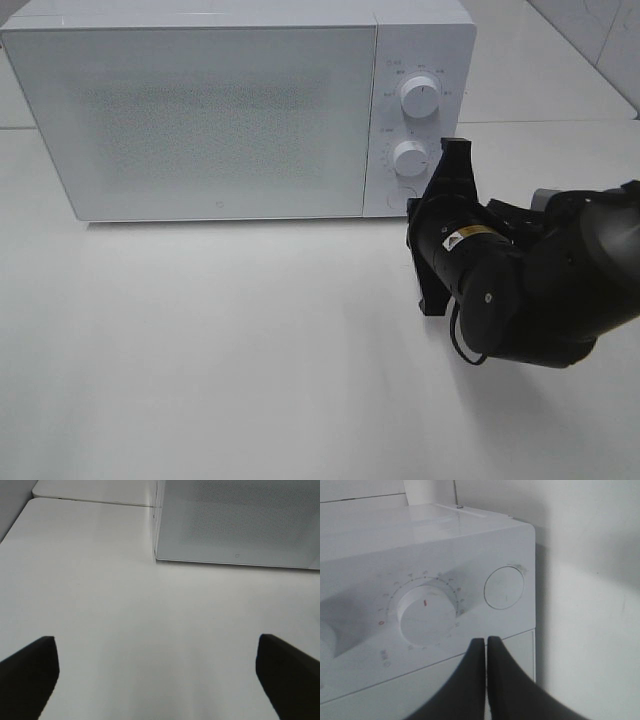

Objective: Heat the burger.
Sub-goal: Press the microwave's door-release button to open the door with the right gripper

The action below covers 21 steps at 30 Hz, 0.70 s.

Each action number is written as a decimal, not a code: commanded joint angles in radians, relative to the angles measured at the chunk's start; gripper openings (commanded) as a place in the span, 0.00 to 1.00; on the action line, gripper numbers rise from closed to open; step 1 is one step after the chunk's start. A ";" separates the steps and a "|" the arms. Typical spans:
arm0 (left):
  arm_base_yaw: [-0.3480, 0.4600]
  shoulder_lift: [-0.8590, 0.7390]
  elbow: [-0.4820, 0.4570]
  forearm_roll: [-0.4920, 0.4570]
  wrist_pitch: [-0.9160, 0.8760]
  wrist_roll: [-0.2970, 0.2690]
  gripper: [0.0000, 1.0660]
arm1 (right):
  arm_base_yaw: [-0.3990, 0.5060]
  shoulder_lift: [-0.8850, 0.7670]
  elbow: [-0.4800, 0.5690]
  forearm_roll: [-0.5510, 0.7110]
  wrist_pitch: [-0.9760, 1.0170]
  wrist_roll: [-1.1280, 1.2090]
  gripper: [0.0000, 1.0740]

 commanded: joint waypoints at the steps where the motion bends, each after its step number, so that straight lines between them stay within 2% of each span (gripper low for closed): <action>1: 0.002 -0.006 0.003 -0.009 -0.002 -0.004 0.94 | -0.023 0.017 -0.036 -0.033 0.039 -0.017 0.00; 12: 0.002 -0.006 0.003 -0.009 -0.002 -0.004 0.94 | -0.080 0.108 -0.137 -0.058 0.089 -0.027 0.00; 21: 0.002 -0.006 0.003 -0.007 -0.002 -0.004 0.94 | -0.092 0.131 -0.173 -0.064 0.109 -0.030 0.00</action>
